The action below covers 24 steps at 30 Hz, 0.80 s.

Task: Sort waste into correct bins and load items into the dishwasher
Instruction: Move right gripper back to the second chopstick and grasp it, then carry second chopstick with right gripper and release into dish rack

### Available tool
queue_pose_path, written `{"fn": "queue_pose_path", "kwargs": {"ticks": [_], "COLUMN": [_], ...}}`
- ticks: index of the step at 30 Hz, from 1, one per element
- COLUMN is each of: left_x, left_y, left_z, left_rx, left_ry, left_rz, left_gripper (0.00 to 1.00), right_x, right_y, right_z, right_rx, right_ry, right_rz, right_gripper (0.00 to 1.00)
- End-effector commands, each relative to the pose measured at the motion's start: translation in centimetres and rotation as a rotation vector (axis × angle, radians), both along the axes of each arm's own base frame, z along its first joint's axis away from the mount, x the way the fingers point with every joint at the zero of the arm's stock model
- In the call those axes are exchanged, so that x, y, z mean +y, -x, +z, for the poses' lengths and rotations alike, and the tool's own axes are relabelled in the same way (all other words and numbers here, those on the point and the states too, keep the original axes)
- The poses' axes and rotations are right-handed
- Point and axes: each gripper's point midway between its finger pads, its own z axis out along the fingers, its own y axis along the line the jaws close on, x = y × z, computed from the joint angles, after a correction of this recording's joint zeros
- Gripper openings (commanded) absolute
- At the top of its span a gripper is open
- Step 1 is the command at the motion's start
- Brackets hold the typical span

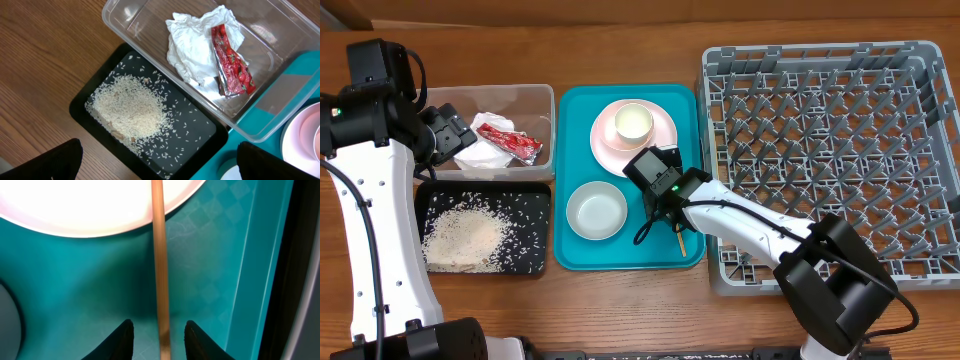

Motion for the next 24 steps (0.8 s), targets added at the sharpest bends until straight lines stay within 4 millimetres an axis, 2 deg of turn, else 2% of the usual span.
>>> {"fn": "queue_pose_path", "kwargs": {"ticks": [1, 12, 15, 17, 21, 24], "left_x": [0.3, 0.3, 0.3, 0.3, 0.3, 0.3], "left_y": [-0.2, -0.2, -0.2, -0.2, -0.2, -0.2], "left_z": [0.3, 0.3, 0.3, 0.3, 0.3, 0.3], "left_rx": [-0.01, -0.01, -0.01, -0.01, -0.01, -0.01], "left_ry": [-0.008, -0.008, -0.007, -0.008, -0.007, -0.007], "left_rz": [0.008, 0.008, 0.008, 0.008, 0.008, 0.008], "left_gripper": [1.0, 1.0, 1.0, 1.0, 1.0, 1.0], "right_x": [-0.1, -0.7, -0.3, 0.1, 0.3, 0.5], "right_y": [0.1, 0.7, 0.9, 1.0, 0.8, 1.0], "right_z": [-0.2, -2.1, -2.1, -2.1, -1.9, -2.0], "right_rx": [0.003, 0.001, 0.014, 0.019, 0.015, 0.024], "right_ry": [-0.003, -0.006, -0.027, -0.046, -0.055, -0.065], "right_rz": [-0.008, -0.008, 0.0, 0.005, 0.007, 0.011], "right_gripper": [0.35, 0.35, 0.34, 0.23, 0.08, 0.05]}}
